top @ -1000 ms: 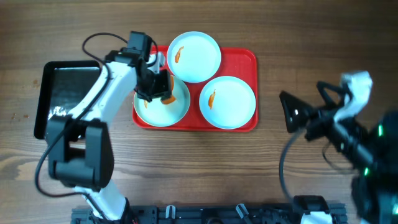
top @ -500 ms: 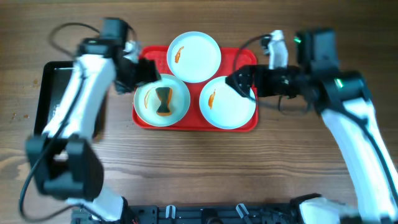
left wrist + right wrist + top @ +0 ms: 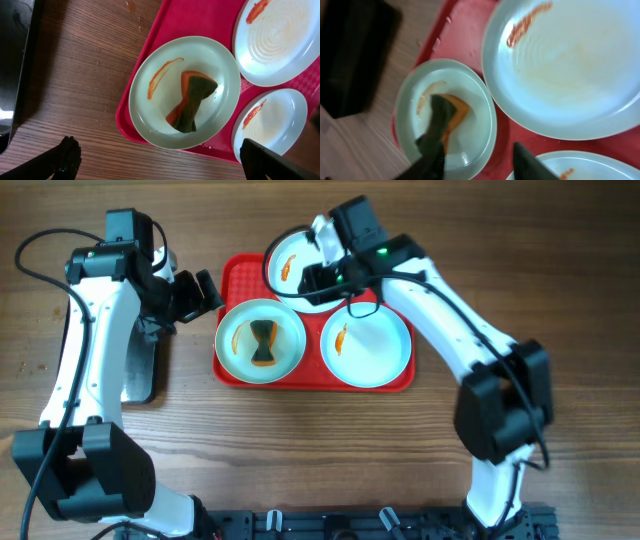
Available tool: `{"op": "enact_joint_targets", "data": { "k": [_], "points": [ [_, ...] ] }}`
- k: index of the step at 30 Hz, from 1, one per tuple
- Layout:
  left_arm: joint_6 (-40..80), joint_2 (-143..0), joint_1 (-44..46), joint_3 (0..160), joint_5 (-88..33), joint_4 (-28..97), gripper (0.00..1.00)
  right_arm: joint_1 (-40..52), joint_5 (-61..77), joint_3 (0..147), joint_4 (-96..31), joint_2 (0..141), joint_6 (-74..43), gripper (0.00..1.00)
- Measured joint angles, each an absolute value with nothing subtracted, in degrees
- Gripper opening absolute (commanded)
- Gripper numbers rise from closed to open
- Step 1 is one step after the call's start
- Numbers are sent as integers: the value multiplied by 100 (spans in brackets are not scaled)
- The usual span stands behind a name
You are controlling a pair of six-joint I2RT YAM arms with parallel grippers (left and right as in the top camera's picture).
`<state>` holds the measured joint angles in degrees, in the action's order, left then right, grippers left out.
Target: Clean dirty plates on tray and stack at the side
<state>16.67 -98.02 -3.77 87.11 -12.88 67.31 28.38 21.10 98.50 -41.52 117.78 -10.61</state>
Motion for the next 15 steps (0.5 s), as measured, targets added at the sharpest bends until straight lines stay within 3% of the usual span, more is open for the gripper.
{"op": "enact_joint_targets", "data": {
  "k": [4,12,15],
  "points": [
    [1680,-9802,-377,8711,-1256,6731,89,3107,2040,9850,-4145,12283,-1063,41],
    [1684,-9804,-377,8637,-1223,6731,89,3345,1627,9813,-4036,12796,-1063,35],
    [1684,-9808,-377,8547,-1221,6729,88,3345,1594,9797,-3997,12993,-1063,26]
  ]
}}
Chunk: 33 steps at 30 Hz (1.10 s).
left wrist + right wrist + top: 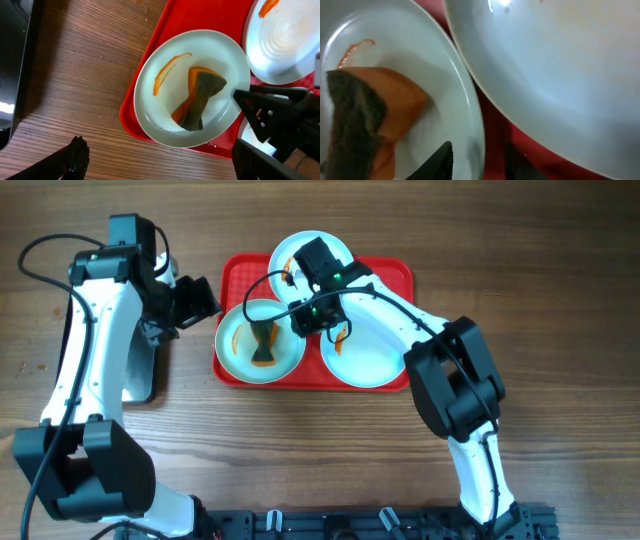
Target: Clean dirty plates on tray and stack at the side
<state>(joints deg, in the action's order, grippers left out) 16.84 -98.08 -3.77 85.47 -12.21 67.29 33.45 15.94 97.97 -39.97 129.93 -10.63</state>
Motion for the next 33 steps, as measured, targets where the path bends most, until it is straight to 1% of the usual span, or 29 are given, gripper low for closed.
{"op": "enact_joint_targets", "data": {
  "k": [2,3,4,6,7,15,19,22,25,29,30,31,32,33],
  "points": [
    [1684,-9835,-377,8545,-1219,6726,86,3345,1584,9797,-3970,13023,-1076,18],
    [1684,-9841,-377,8545,-1221,6729,81,3345,1579,9797,-3972,13026,-1063,11],
    [1684,-9841,-377,8543,-1223,6726,74,3345,1573,9797,-3972,13028,-1063,5],
    [1686,-9848,-327,8438,-1221,6648,66,3345,1544,9797,-3970,13028,-1081,4],
    [1680,-9880,-263,8364,-1219,6617,65,3345,1538,9797,-3968,13028,-1085,4],
    [1686,-10001,674,7218,-1243,5131,62,3343,1533,9797,-3955,13028,-1085,4],
    [1686,-10147,757,6923,-1466,4488,58,3343,1533,9797,-3957,13028,-1085,4],
    [1686,-10427,794,6737,-1702,3889,57,3345,1533,9797,-3955,13028,-1085,4],
    [1684,-10637,937,6700,-1962,3758,57,3343,1533,9797,-3955,13028,-1085,5],
    [1684,-10704,1087,6700,-2043,3680,55,3343,1533,9797,-3955,13030,-1085,4],
    [1684,-10739,1090,6700,-1981,3680,53,3343,1533,9797,-3955,13028,-1085,4],
    [1684,-10772,1090,6700,-1938,3680,45,3343,1533,9797,-3955,13028,-1085,4],
    [1684,-10844,1087,6700,-1863,3677,32,3343,1533,9797,-3955,13028,-1085,4],
    [1664,-10881,1087,6700,-1820,3656,31,3343,1533,9797,-3955,13028,-1085,4]
  ]
}}
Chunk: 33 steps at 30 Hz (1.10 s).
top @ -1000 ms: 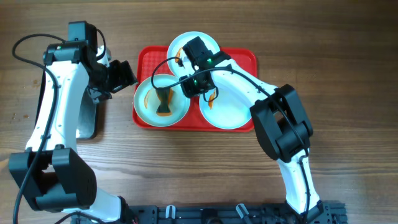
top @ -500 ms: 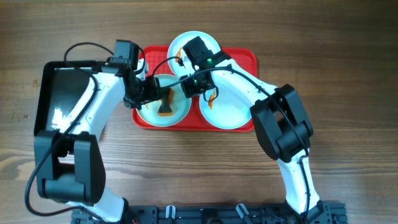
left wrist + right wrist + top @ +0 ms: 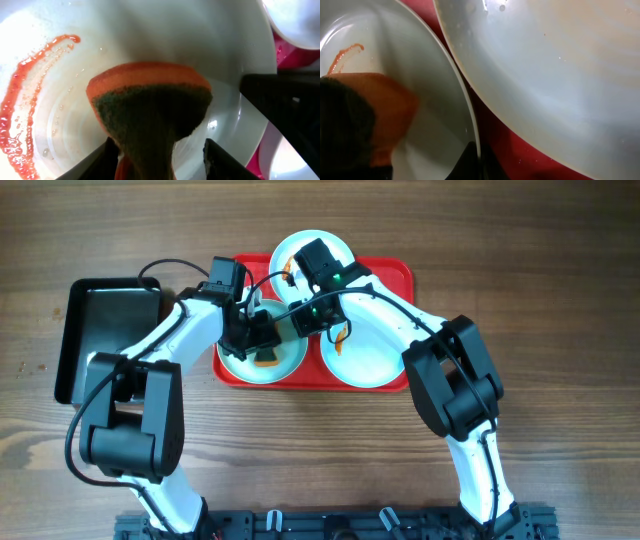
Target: Clean dirty plates on tray and stack at the side
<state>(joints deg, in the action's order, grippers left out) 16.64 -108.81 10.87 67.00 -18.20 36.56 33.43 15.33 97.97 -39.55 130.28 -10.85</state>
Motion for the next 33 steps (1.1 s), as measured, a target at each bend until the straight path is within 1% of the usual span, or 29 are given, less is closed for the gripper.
{"op": "enact_joint_targets", "data": {
  "k": [1,3,7,12,18,20,21,24,26,27,31,33],
  "points": [
    [1682,-10890,1087,6700,-1739,3612,30,3343,1533,9797,-3955,13028,-1085,4],
    [1684,-10921,1087,6698,-1625,3548,4,3343,1533,9797,-3955,13028,-1085,4],
    [1706,-10932,1087,6696,-1557,3420,4,3343,1533,9797,-3955,13030,-1085,4],
    [1706,-10962,1090,6694,-2200,3256,4,3343,1533,9797,-3955,13028,-1085,4],
    [1706,-11133,1098,6694,-2023,3142,4,3343,1531,9797,-3955,13028,-1085,4],
    [1708,-11128,1151,6718,-1686,3120,4,3345,1527,9797,-3955,13028,-1085,4],
    [1706,-11104,1166,6751,-1275,3135,4,3343,1525,9797,-3955,13030,-1085,4],
    [1706,-11065,1177,6820,248,3284,4,3345,1518,9797,-3955,13030,-1085,4],
    [1706,-11065,1203,6825,1476,3461,4,3345,1575,9797,-3911,13030,-1087,4],
    [1702,-11078,1240,6829,1870,3601,4,3374,1612,9797,-3894,13030,-1090,4],
    [1702,-11078,1275,6984,2257,4150,4,3435,1686,9797,-3887,13028,-1092,4],
    [1702,-10947,1240,7052,1975,4259,4,3417,1662,9797,-3907,13030,-1090,4]
  ]
}}
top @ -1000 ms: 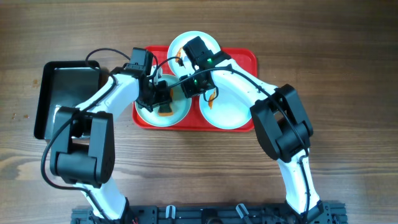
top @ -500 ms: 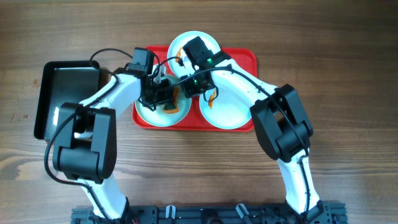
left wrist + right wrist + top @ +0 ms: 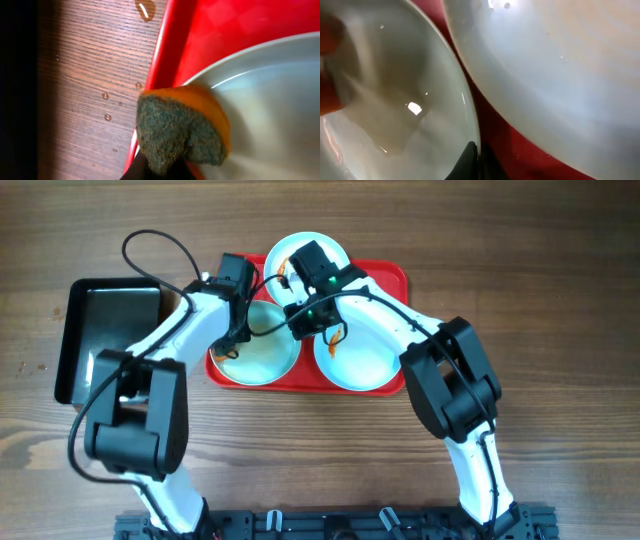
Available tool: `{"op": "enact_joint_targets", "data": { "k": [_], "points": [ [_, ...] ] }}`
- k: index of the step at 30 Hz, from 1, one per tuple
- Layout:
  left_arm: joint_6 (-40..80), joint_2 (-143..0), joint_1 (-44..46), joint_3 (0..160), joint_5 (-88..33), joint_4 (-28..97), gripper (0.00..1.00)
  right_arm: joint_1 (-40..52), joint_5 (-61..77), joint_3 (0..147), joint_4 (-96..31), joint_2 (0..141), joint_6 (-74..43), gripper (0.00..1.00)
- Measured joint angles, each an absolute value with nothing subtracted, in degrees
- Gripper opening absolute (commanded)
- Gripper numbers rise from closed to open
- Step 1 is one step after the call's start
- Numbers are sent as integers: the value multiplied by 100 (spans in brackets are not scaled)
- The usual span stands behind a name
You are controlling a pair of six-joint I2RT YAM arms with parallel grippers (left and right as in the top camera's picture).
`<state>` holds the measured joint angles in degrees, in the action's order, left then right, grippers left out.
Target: Clean dirty plates on tray and stack at the side
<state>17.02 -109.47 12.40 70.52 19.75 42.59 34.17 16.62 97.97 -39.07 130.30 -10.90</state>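
Three pale plates lie on the red tray [image 3: 395, 275]. The left plate [image 3: 268, 352] looks wiped; its ketchup streak does not show. My left gripper [image 3: 232, 348] is shut on the orange-and-green sponge [image 3: 182, 130], pressed at that plate's [image 3: 270, 100] left rim by the tray wall. My right gripper [image 3: 300, 320] is shut on the same plate's right rim [image 3: 472, 130], fingertips pinching it [image 3: 476, 152]. The top plate [image 3: 320, 252] and the right plate [image 3: 370, 355] each carry an orange streak.
A black tray [image 3: 100, 330] lies on the wooden table to the left of the red tray. Water drops dot the wood [image 3: 105, 95] beside the tray edge. Both arms cross over the tray's upper left part.
The sponge was in the middle of the left plate between my open left fingers. It is now gripped at the plate's left rim, and the red streak is gone. The right gripper still pinches the rim.
First my left gripper hung open over the table left of the tray, and the right was open above the top plate. Then the right straddled the left plate's right rim, and shut on it. The left came down round the sponge, and now holds it at the rim.
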Motion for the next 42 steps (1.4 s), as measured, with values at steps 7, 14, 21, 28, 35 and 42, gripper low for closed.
{"op": "enact_joint_targets", "data": {
  "k": [7,14,21,28,35,42],
  "points": [
    [1726,-10510,1175,7057,-458,4191,4,3365,1640,9797,-3935,13028,-1085,4],
    [1791,-10490,1175,6130,-458,3361,4,3365,1634,9797,-3933,13028,-1085,4],
    [1813,-10328,1234,5798,1581,3037,4,3365,1632,9797,-3931,13028,-1087,4],
    [1868,-10184,1293,5819,2536,3083,4,3457,1778,9808,-3918,13028,-1109,4],
    [2486,-7721,910,5964,1048,3356,4,3358,1160,9939,-4213,12501,-1103,4],
    [2587,-7415,860,5996,735,4388,4,3361,-473,10108,-4283,10862,-714,4]
  ]
}}
